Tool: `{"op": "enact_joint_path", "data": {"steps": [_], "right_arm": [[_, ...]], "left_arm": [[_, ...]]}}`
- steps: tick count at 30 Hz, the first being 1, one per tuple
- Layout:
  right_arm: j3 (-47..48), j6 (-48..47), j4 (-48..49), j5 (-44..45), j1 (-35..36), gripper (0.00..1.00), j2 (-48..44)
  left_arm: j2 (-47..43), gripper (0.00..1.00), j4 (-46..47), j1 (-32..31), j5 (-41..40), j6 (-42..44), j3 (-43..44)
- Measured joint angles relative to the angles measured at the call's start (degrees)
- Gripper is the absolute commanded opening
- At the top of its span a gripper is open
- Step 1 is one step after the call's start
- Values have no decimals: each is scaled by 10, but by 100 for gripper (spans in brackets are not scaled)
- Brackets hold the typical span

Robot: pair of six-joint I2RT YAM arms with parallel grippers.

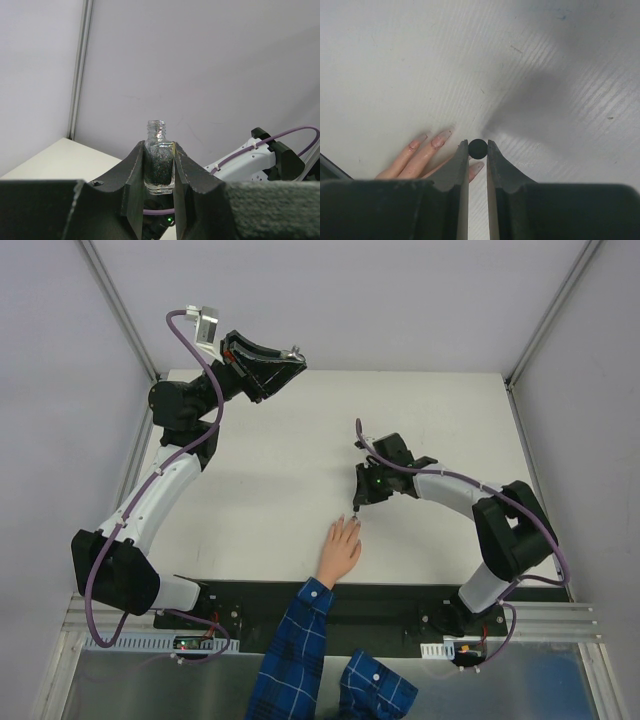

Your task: Paint the nails

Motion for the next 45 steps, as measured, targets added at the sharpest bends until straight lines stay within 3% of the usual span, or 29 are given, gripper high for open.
{"op": "enact_joint_path", "data": {"steps": [45], "right_arm": [[-11,-1,-29,31,20,0,-40]], "left_arm": [[-8,0,-1,0,0,1,-9]]}}
